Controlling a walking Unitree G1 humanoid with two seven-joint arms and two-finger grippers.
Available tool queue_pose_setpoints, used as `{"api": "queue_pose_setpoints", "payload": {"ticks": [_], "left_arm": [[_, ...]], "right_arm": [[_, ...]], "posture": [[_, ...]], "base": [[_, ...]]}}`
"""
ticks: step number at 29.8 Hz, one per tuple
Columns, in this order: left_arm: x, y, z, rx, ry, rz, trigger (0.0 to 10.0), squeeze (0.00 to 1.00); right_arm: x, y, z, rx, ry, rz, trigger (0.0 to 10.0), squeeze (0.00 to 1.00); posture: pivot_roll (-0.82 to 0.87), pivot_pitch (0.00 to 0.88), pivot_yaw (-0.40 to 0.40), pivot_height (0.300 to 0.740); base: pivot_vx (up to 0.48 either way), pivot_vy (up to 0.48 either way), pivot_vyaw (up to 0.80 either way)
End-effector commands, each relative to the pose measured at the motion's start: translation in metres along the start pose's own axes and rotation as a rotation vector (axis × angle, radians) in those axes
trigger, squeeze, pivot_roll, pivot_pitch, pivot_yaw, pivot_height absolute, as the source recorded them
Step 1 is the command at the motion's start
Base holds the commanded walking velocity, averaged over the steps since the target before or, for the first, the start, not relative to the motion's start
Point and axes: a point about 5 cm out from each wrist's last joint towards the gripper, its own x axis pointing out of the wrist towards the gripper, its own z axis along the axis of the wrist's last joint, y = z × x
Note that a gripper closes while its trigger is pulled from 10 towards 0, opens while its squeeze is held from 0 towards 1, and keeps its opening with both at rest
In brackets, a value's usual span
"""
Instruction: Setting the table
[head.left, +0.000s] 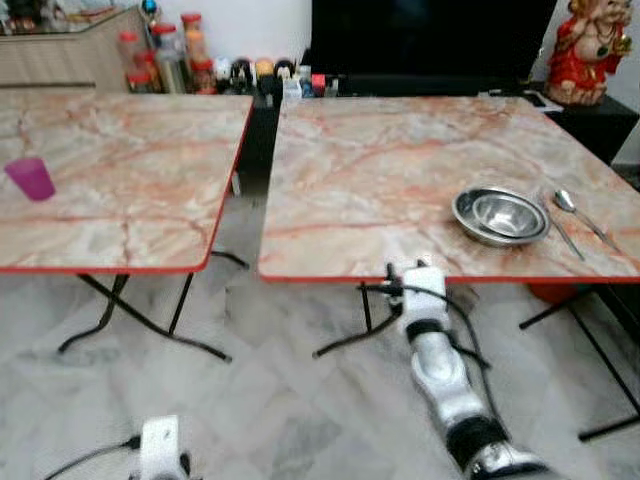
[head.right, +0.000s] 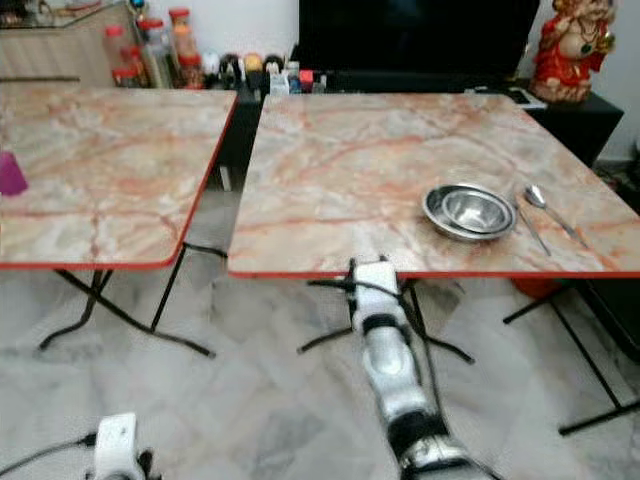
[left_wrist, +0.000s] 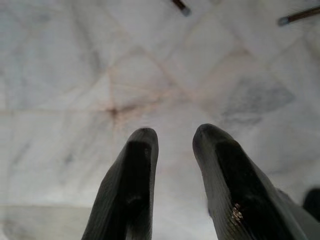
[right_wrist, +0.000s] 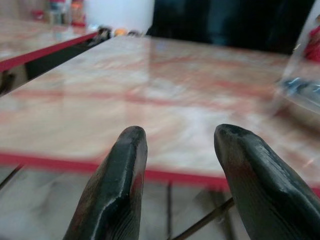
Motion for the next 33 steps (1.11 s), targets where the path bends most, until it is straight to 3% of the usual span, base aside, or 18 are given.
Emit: {"api": "queue_pose_setpoints", "payload": {"ticks": [1,2,7,12,21,25,33], "left_arm": [[-0.001,-0.001,-0.003,-0.008,0.008,0.001,10.0,0.0],[-0.001,-0.001,-0.003,-0.008,0.008,0.001,10.0,0.0],[0.0,0.0,-0.002,-0.004,0.008,0.002,10.0,0.0],[0.0,0.0,-0.001,0.0,0.006,0.0,10.0,0.0],[0.0,0.0,0.0,0.009,0.005,-0.003,10.0,0.0],[0.0,0.001,-0.001,0.003,0.006,0.002,10.0,0.0],[-0.001,0.004,-0.003,0.015,0.016,0.003,10.0,0.0]], "right_arm": [[-0.002,-0.011,-0.008,-0.005,0.041,-0.026,10.0,0.0],[-0.002,-0.011,-0.008,-0.005,0.041,-0.026,10.0,0.0],[-0.024,-0.02,-0.051,0.015,0.262,-0.051,10.0,0.0],[-0.04,-0.022,-0.076,0.033,0.402,-0.023,10.0,0.0],[-0.099,-0.02,-0.133,0.019,0.765,0.039,10.0,0.0],[-0.109,-0.017,-0.14,0.044,0.811,0.037,10.0,0.0],[-0.107,-0.016,-0.139,0.057,0.811,0.049,10.0,0.0]], "posture": [[0.03,0.0,0.007,0.719],[0.03,0.0,0.007,0.719],[0.03,0.0,0.012,0.719],[0.03,0.0,0.017,0.719],[0.04,0.0,0.016,0.719],[0.05,0.0,0.003,0.719],[0.05,0.0,0.014,0.719]], "base": [[0.0,0.356,0.0],[0.0,0.356,0.0],[0.0,0.359,0.0],[0.0,0.362,0.0],[0.0,0.361,0.0],[0.0,0.361,0.0],[0.0,0.36,0.0]]}}
